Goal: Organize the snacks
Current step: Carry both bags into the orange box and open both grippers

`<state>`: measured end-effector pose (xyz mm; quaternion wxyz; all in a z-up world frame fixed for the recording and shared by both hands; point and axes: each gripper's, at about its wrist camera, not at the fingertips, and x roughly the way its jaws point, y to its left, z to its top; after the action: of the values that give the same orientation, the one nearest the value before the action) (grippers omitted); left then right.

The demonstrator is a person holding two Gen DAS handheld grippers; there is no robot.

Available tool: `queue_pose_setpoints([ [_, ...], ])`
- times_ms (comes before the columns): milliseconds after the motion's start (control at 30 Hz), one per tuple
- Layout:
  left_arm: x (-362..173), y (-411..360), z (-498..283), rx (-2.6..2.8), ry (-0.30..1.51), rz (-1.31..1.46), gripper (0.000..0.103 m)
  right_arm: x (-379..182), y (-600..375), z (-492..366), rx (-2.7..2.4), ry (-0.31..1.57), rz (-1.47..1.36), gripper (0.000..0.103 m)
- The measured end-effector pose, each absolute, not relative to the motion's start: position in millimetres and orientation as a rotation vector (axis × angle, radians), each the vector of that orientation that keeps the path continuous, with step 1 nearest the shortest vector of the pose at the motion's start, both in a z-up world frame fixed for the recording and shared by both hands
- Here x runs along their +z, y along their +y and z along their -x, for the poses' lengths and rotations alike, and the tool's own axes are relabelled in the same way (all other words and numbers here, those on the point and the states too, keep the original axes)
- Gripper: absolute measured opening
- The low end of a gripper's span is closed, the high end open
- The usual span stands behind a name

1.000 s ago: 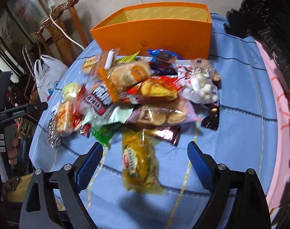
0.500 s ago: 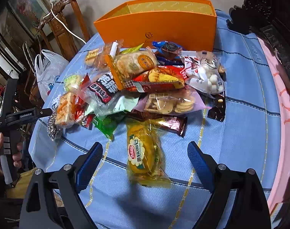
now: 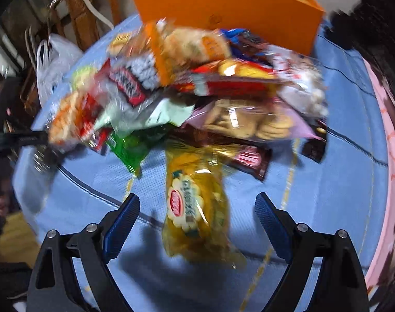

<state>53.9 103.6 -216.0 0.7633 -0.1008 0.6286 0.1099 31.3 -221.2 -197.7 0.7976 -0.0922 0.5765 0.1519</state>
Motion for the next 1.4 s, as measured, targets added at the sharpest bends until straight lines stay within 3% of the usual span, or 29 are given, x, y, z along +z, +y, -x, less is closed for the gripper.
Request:
queue_pose_setpoints([
  [33,-215,101,-52,0.236,1.360,0.213,0.063,-204,-215,-32,0.321,1.248,0.237,0.091],
  [100,-213,98,-50,0.228,1.346,0.201,0.062,-217,-205,-32,0.356,1.268,0.304,0.070],
  [167,-212,97,-48,0.214,1.337,0.193,0.062,-213,-202,-31,0.383,1.255,0.320,0.039],
  [333,-203,106,-37,0.180,1.305,0.257,0.061,-190,-220,-36,0.417,1.257,0.213,0.037],
  [833,-88,64,-68,0.059,1.066,0.166,0.062,-97,-260,-59,0.500,1.082,0.046,0.037],
  [1167,-32,-4,-180,-0.073,0.968,0.069,0.062,-38,-268,-160,0.386,0.911,-0.002,0.037],
  [1400,-27,-46,-277,-0.124,0.973,0.033,0.062,-46,-270,-253,0.320,0.930,-0.029,0.037],
])
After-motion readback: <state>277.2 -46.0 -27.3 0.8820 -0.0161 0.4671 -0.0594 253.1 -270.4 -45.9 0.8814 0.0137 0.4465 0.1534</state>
